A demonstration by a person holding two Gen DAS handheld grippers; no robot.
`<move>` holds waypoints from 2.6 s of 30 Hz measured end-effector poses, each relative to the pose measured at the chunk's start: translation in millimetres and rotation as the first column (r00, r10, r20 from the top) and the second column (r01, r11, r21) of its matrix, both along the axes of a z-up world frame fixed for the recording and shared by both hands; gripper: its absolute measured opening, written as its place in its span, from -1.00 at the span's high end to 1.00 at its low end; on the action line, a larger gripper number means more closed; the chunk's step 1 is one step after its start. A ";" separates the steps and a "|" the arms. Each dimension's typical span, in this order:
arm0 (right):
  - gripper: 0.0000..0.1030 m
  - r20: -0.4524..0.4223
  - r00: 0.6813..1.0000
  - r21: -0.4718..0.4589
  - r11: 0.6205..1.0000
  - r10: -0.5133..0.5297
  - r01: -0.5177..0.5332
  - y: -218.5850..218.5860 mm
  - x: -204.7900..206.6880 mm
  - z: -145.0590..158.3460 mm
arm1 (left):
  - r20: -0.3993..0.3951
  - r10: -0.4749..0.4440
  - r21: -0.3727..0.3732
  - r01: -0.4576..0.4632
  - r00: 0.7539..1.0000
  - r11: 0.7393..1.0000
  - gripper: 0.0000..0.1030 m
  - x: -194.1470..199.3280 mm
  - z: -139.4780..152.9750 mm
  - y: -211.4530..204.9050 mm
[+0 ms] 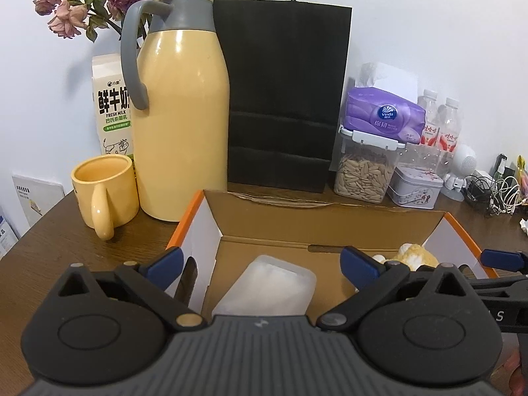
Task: Organize objects
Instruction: 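Carry the plush toy and white container over the cardboard box with both grippers, then open both grippers to drop the toy and container into the box, then grasp the round white tin with the right gripper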
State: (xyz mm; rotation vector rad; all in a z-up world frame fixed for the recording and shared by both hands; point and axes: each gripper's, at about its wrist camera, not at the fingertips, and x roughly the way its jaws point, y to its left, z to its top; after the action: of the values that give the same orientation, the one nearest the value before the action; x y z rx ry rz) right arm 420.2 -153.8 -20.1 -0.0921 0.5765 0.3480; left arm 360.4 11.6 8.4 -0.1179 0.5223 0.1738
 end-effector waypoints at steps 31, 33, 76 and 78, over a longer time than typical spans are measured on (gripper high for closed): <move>-1.00 0.282 0.958 0.016 0.998 0.056 -0.063 -41.3 -142.0 60.7 | 0.202 -0.129 -0.017 0.135 0.971 0.991 -1.00 -127.0 58.0 -3.9; -1.00 0.278 0.959 0.011 0.998 0.053 -0.058 -47.8 -153.5 56.1 | 0.202 -0.130 -0.019 0.136 0.971 0.990 -1.00 -137.5 55.9 -0.2; 0.25 -0.057 0.996 -0.001 0.998 0.070 -0.071 -93.3 -203.6 -51.4 | -0.028 -0.097 -0.053 0.095 0.995 0.994 -1.00 -210.7 -23.6 39.2; 0.25 -0.046 0.996 -0.001 0.997 0.079 -0.079 -92.8 -205.4 -50.4 | -0.029 -0.099 -0.052 0.097 0.995 0.994 -1.00 -210.6 -23.0 38.1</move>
State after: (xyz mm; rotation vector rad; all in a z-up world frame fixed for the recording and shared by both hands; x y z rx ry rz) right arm 214.8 -246.6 -70.5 -0.1105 0.6198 0.4268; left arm 149.8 49.7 -14.6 -0.1388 0.5628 0.0664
